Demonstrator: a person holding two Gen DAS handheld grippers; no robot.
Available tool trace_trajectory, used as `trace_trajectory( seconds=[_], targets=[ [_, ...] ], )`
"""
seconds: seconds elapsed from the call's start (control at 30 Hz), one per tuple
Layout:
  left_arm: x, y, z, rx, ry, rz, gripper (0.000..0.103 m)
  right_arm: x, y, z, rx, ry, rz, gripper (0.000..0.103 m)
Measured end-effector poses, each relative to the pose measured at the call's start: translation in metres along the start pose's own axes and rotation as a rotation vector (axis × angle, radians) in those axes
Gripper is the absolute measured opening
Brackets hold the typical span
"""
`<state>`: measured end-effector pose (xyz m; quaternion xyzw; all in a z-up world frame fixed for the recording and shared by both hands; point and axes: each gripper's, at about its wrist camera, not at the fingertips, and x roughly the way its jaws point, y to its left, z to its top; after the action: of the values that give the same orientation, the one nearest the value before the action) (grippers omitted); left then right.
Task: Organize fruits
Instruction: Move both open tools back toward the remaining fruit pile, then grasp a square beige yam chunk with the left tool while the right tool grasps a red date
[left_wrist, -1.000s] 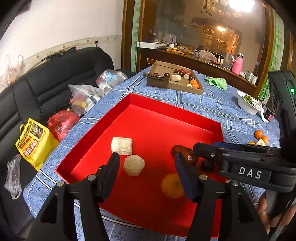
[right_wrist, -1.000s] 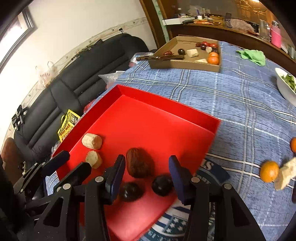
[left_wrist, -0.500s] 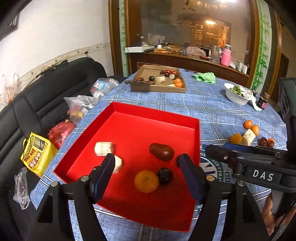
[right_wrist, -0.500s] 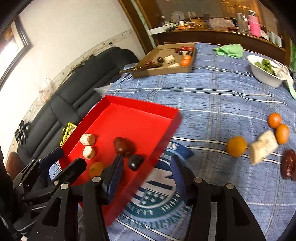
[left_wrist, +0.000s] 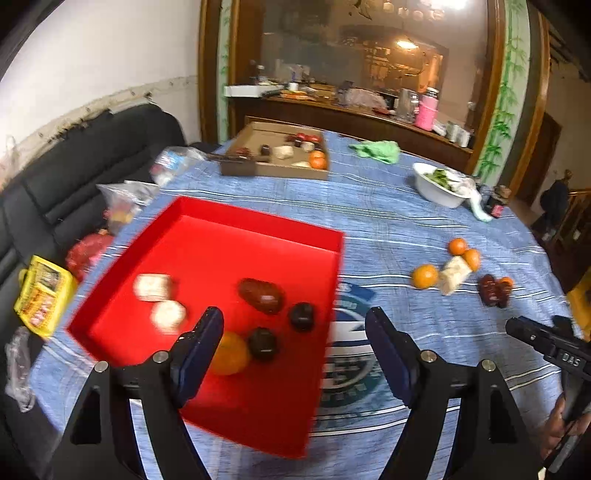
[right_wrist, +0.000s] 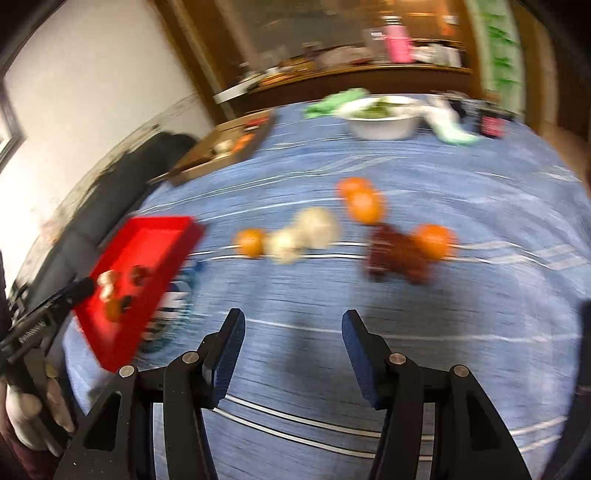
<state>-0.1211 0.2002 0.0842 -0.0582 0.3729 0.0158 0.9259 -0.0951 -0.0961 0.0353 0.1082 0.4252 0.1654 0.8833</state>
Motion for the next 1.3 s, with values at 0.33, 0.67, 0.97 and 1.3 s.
trace_trajectory(
  seconds=[0.33,0.67,0.97,1.3],
  targets=[
    [0.022,-0.050,-0.005,0.055,0.059,-0.121,0.078,-0.004,-0.045,0.012,0.073,-0.038,-0.048,0.059],
    [0.033,-0.074,-0.004,0.103,0.048,-0.181,0.078,0.032,-0.051,0.034,0.005,0.012,-0.162,0.058],
    [0.064,-0.119,0.009,0.232,0.073,-0.292,0.057,0.053,-0.053,0.046,0.034,0.018,-0.089,0.047],
    [0.105,-0.162,0.029,0.342,0.127,-0.338,0.047,0.043,-0.061,0.043,0.082,-0.018,0.010,0.018]
  ],
)
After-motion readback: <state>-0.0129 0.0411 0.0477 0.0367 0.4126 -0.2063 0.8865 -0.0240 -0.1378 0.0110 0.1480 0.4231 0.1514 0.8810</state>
